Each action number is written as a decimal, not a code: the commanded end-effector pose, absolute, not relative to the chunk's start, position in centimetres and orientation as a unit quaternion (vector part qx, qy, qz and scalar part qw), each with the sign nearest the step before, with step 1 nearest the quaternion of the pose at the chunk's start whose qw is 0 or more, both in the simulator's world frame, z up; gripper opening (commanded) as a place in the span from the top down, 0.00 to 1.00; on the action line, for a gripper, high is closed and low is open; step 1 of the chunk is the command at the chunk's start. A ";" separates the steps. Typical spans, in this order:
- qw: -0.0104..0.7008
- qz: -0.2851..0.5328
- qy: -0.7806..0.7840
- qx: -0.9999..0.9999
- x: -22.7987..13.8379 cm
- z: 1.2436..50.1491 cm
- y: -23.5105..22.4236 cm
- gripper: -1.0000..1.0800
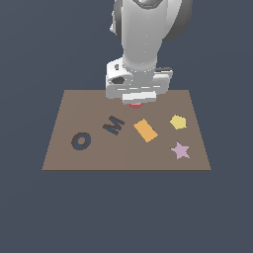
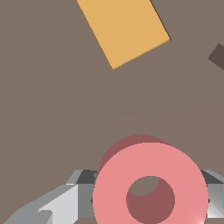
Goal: Insert a designated object into the corresponding slot on a board.
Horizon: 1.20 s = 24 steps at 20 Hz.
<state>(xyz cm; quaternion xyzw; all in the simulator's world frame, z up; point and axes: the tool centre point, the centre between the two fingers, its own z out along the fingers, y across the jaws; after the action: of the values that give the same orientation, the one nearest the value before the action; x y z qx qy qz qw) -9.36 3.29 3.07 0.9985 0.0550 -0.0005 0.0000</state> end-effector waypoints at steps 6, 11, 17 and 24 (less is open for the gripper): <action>0.000 0.000 0.055 0.998 -9.3 3.0 3.3 1.00; 0.000 0.000 0.055 0.998 -9.4 3.1 3.3 1.00; 0.000 0.000 0.041 0.999 -9.0 3.1 3.4 1.00; 0.000 0.000 -0.009 1.000 -7.6 3.1 3.6 1.00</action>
<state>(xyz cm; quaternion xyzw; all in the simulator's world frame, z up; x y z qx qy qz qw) -7.99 3.52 3.11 1.0000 0.0037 -0.0002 0.0000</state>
